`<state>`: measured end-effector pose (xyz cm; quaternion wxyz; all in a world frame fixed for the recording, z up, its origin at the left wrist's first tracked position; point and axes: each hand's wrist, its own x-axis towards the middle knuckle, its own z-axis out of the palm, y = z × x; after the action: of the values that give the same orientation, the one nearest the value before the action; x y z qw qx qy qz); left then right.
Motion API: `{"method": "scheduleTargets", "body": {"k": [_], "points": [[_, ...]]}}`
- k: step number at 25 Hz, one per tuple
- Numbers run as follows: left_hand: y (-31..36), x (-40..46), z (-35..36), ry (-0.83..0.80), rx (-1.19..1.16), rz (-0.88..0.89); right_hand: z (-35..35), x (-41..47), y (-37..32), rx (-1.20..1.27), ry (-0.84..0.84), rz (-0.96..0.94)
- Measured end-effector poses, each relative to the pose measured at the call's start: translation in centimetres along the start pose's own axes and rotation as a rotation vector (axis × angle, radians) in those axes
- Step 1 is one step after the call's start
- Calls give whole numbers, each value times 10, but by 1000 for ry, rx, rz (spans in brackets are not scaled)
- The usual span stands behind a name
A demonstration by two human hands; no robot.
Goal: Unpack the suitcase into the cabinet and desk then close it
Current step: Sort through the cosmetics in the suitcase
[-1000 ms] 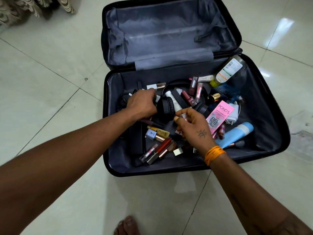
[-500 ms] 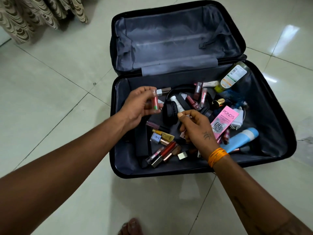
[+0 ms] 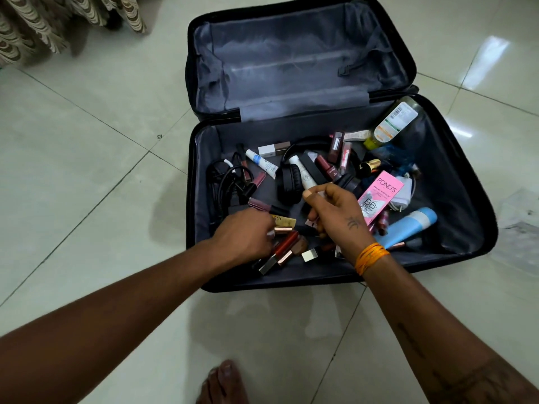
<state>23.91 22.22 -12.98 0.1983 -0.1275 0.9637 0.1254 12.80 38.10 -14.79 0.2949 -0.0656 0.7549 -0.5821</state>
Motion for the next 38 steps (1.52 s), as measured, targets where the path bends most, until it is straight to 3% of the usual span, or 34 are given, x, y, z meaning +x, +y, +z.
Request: {"method": "scheduleTargets", "body": {"k": [3, 9, 16, 18, 21, 26, 31, 35, 38], "points": [[9, -4, 2, 16, 133, 27, 1, 0, 5, -74, 3, -30], [1, 2, 7, -28, -9, 5, 3, 0, 6, -108, 24, -86], [-21, 12, -8, -102, -1386, -125, -6, -7, 3, -57, 60, -54], [-18, 11, -14, -160, -1623, -138, -14, -13, -3, -16, 67, -41], [-8, 24, -27, -168, -1479, -149, -33, -16, -14, -63, 36, -49], [25, 78, -59, 58, -1270, -179, -71, 13, -33, -200, 79, -46], [73, 130, -66, 220, -1074, -187, -85, 69, -57, -567, 211, -161], [75, 150, -57, 325, -1160, -210, -76, 116, -71, -1160, 180, -129], [70, 152, -52, 302, -1316, -175, -63, 127, -66, -1324, 143, -184]]}}
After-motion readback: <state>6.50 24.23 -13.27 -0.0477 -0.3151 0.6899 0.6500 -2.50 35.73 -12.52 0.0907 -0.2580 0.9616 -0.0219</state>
